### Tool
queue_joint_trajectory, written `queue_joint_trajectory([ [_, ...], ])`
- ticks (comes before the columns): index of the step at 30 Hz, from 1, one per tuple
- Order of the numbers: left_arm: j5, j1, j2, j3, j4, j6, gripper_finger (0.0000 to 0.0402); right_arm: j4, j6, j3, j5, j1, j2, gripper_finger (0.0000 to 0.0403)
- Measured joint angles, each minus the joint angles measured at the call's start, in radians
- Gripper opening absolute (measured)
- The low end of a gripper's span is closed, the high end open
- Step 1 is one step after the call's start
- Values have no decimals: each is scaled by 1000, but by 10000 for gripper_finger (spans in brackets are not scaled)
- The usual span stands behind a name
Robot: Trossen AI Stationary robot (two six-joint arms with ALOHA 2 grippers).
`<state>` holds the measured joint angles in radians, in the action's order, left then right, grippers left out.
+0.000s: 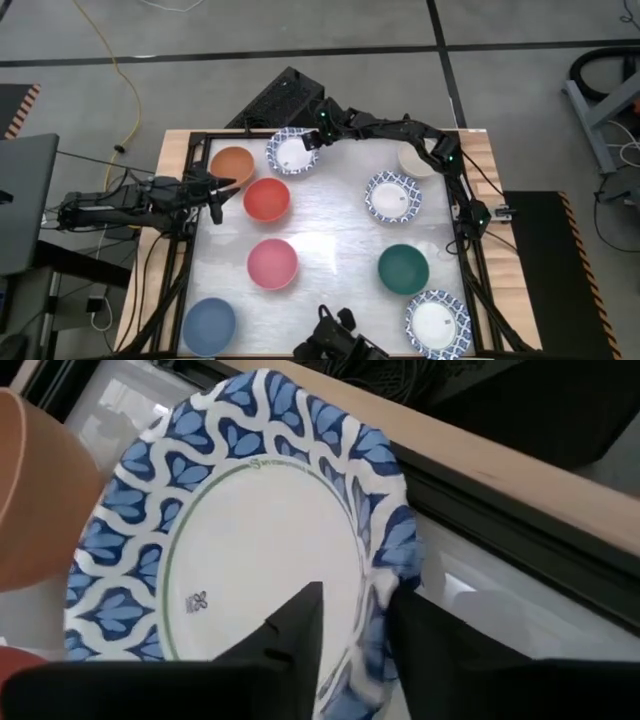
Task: Nest bowls inside each other
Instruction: Stack the middle left white pattern bowl on top of the top white pattern bowl, then stack the middle white patterned bowl onto the stack of bowls
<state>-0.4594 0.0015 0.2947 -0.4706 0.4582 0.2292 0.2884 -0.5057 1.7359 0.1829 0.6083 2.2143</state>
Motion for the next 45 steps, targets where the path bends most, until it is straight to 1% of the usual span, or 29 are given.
queue_joint_trajectory([
  [6, 0, 0, 0, 0, 18, 1, 126, -19, 13, 0, 0, 0, 0, 183],
  [10, 0, 0, 0, 0, 20, 2, 126, -30, 12, 0, 0, 0, 0, 201],
  [16, 0, 0, 0, 0, 22, 3, 126, -31, 10, 0, 2, 1, -12, 207],
  [24, 0, 0, 0, 0, 23, 3, 126, 31, 44, 8, 3, 5, -55, 207],
  [27, 0, 0, 0, 0, 23, 3, 126, 111, 98, 8, 2, 5, -84, 207],
  [30, 1, 0, 0, 0, 23, 4, 126, 254, 189, 8, -15, 5, -141, 204],
  [35, 0, 0, 0, 0, 24, 1, 126, 562, 330, 8, -44, -5, -277, 196],
  [37, 0, 0, 0, 0, 24, 1, 126, 674, 354, 8, -112, -17, -337, 192],
  [39, 0, 0, 0, 0, 23, 1, 126, 772, 349, 8, -225, -28, -397, 188],
  [42, 0, 0, 0, 0, 23, 1, 126, 888, 284, 8, -369, -34, -479, 183],
  [45, 0, 0, 0, 0, 23, 2, 126, 975, 222, 8, -415, -43, -544, 179],
])
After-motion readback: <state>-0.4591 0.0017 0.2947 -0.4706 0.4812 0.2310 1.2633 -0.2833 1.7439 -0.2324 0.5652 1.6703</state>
